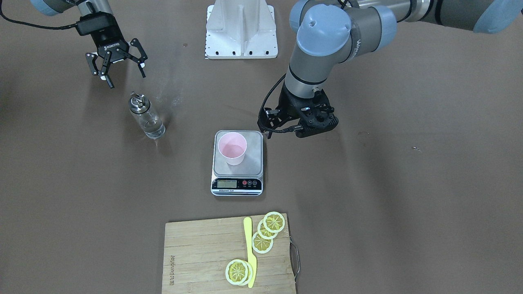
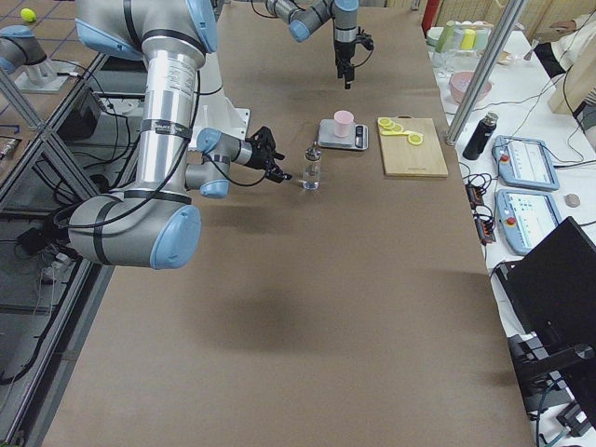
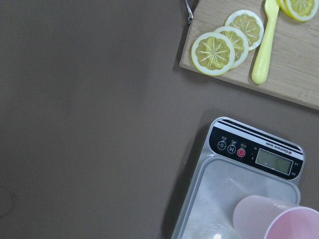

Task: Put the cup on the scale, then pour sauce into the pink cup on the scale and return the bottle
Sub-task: 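Close the right gripper around the glass sauce bottle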

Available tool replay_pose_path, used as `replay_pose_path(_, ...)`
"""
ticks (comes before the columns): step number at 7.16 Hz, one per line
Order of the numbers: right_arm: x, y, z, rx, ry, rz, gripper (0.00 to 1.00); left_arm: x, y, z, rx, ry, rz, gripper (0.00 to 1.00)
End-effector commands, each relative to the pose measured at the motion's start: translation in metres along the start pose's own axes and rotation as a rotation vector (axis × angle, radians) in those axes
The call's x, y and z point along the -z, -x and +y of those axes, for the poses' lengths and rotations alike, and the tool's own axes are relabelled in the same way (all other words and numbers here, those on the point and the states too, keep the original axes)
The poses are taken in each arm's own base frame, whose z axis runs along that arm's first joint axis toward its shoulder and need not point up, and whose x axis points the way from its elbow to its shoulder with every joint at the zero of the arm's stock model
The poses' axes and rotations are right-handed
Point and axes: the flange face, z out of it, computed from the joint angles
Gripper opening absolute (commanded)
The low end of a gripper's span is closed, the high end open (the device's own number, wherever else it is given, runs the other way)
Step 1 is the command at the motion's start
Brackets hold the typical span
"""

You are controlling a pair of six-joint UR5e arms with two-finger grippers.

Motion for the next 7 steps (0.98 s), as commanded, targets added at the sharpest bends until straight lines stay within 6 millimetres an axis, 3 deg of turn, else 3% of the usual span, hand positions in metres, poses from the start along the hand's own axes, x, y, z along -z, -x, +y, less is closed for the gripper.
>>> replay_pose_path(1, -0.012, 0.017, 0.006, 0.023, -0.042, -0.003, 0.98, 0.000, 0.001, -0.001, 0.001, -0.002, -0.001, 0.99)
replay_pose_path(3, -0.025, 0.033, 0.009, 0.055, -0.073, -0.004, 0.98, -0.004, 0.003, -0.003, -0.014, -0.002, -0.008, 0.99)
replay_pose_path(7, -0.042, 0.013, 0.013, 0.103, -0.083, 0.047, 0.93, -0.012, 0.009, -0.005, -0.018, -0.002, -0.002, 0.99)
